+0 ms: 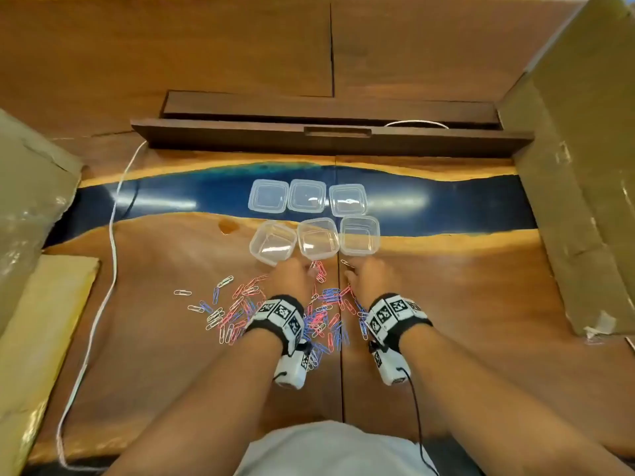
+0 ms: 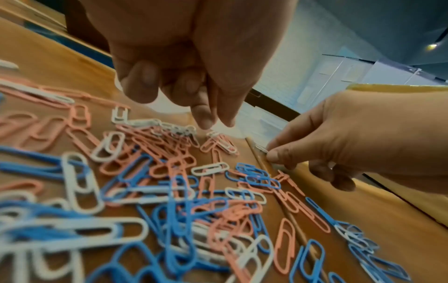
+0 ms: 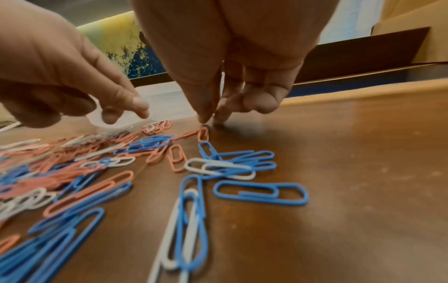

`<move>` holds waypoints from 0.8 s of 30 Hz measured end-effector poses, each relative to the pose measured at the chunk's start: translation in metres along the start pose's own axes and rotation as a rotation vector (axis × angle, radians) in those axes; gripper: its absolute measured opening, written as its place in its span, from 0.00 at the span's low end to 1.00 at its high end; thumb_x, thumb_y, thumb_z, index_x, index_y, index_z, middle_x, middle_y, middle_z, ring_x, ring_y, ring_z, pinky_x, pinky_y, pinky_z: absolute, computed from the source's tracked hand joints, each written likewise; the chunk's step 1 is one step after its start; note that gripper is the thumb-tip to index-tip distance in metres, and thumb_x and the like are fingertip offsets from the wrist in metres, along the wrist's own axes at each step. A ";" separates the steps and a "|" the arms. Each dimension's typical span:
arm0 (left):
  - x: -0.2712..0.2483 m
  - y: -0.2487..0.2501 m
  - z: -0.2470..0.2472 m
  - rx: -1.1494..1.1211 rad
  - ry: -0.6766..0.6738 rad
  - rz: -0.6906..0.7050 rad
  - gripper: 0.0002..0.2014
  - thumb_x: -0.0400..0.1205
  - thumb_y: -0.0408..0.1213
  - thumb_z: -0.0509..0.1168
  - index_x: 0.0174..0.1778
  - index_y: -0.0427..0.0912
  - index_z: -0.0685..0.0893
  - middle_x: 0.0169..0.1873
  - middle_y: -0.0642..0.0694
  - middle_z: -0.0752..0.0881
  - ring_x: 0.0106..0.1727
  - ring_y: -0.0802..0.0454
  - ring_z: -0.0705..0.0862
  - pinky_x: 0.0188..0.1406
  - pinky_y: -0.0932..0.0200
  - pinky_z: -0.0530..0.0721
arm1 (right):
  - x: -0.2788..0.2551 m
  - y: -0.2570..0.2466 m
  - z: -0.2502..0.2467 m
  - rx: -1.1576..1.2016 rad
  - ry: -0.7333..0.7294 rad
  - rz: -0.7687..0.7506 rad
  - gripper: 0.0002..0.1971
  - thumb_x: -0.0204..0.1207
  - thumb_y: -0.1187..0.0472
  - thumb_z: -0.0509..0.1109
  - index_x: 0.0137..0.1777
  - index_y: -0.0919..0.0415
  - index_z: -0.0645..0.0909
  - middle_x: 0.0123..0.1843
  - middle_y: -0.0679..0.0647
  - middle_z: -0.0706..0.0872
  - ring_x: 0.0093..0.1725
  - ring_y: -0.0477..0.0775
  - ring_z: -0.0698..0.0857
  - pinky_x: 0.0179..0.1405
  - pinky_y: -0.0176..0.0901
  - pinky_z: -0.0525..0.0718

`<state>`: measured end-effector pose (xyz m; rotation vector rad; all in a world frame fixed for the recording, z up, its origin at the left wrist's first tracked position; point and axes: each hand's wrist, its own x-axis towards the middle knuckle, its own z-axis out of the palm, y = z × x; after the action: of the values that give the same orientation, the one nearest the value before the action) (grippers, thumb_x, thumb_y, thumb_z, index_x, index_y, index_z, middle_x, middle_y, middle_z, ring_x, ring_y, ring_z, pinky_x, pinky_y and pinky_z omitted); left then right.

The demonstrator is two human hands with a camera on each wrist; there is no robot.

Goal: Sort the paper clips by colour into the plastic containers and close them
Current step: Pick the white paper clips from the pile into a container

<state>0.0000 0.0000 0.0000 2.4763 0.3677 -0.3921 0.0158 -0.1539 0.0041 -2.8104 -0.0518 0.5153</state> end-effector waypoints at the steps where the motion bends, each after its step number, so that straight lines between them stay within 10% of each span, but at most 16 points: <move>1: 0.003 0.002 0.001 -0.008 0.009 -0.016 0.12 0.81 0.47 0.66 0.48 0.44 0.90 0.39 0.42 0.90 0.41 0.43 0.87 0.46 0.51 0.86 | 0.001 0.000 -0.001 -0.005 0.003 0.002 0.10 0.81 0.50 0.64 0.48 0.51 0.86 0.43 0.55 0.88 0.44 0.61 0.86 0.42 0.48 0.85; 11: 0.010 0.011 0.005 0.111 0.043 -0.059 0.09 0.81 0.40 0.65 0.37 0.41 0.85 0.33 0.42 0.86 0.37 0.41 0.86 0.34 0.54 0.82 | 0.000 0.001 0.005 0.264 -0.066 -0.015 0.03 0.74 0.67 0.67 0.41 0.64 0.82 0.39 0.58 0.86 0.39 0.55 0.83 0.36 0.42 0.80; 18: 0.001 0.008 0.004 0.233 0.010 0.015 0.12 0.80 0.38 0.62 0.30 0.40 0.77 0.28 0.42 0.80 0.31 0.42 0.79 0.29 0.55 0.75 | -0.009 -0.006 0.008 0.664 -0.262 -0.036 0.20 0.75 0.74 0.65 0.58 0.48 0.75 0.40 0.60 0.88 0.40 0.55 0.90 0.43 0.46 0.88; 24: -0.014 -0.015 -0.014 -0.201 0.036 -0.060 0.05 0.74 0.35 0.66 0.33 0.39 0.79 0.29 0.43 0.84 0.30 0.46 0.82 0.33 0.54 0.83 | -0.009 -0.015 0.012 0.664 -0.217 -0.005 0.12 0.80 0.71 0.58 0.37 0.60 0.79 0.33 0.52 0.81 0.28 0.47 0.78 0.29 0.40 0.78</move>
<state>-0.0154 0.0174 0.0083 2.2830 0.4737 -0.3189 0.0037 -0.1367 0.0011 -2.1032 0.0586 0.6845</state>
